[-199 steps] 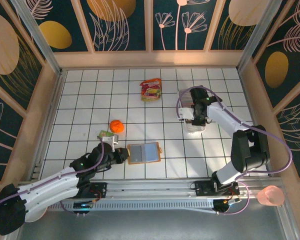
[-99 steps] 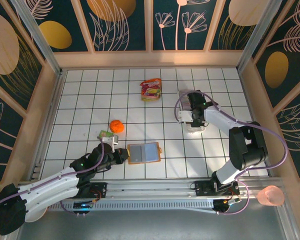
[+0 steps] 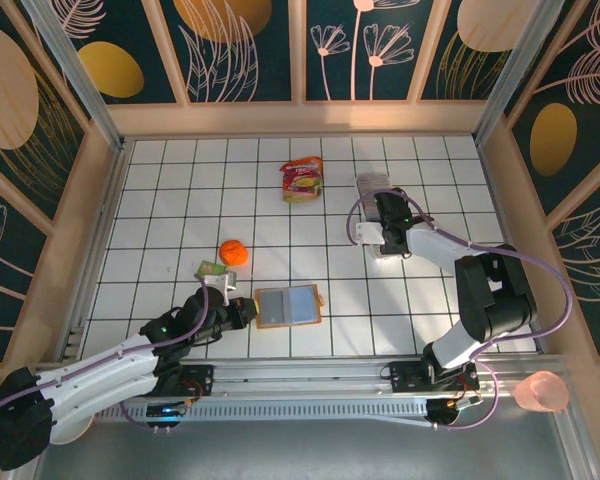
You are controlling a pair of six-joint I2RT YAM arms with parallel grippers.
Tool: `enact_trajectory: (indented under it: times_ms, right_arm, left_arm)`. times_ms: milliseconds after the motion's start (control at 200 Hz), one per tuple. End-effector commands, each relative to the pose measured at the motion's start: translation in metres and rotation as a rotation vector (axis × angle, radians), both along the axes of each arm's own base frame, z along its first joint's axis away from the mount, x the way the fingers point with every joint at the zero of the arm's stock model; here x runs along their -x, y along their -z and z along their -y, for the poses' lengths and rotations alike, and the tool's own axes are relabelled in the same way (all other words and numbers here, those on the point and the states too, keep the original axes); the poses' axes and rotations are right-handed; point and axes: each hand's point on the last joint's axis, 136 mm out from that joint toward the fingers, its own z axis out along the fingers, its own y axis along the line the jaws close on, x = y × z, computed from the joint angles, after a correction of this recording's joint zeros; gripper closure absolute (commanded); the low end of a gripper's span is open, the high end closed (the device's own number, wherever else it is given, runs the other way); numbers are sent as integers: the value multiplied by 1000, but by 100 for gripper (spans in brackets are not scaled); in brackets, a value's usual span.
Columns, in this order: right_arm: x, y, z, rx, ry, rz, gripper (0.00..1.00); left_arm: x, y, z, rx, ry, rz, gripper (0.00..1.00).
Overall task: Put the credit cards into the card holder
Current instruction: Place several credit cards in the storage box.
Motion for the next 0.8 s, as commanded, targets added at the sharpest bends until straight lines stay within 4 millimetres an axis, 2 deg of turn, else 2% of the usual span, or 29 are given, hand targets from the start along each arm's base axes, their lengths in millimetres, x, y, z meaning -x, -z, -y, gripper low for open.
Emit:
enact_trajectory:
  times_ms: [0, 145, 275, 425, 475, 796]
  right_arm:
    - [-15, -18, -11, -28, -29, 93, 41]
    - [-11, -25, -12, -32, -46, 85, 43]
    - [-7, -22, -10, -28, -51, 81, 43]
    - [-7, -21, -8, -23, -52, 77, 50]
    - [-9, -23, -8, -21, -49, 90, 54]
    - [-11, -46, -14, -87, -45, 123, 52]
  left_arm:
    - [0, 0, -1, 2, -10, -3, 96]
    - [-1, -1, 0, 3, -13, -3, 97]
    - [-3, -2, 1, 2, -11, 0, 97]
    - [-2, 0, 2, -6, -4, -6, 98]
    - [-2, 0, 2, -3, -4, -8, 98]
    - [-1, 1, 0, 2, -12, -7, 98]
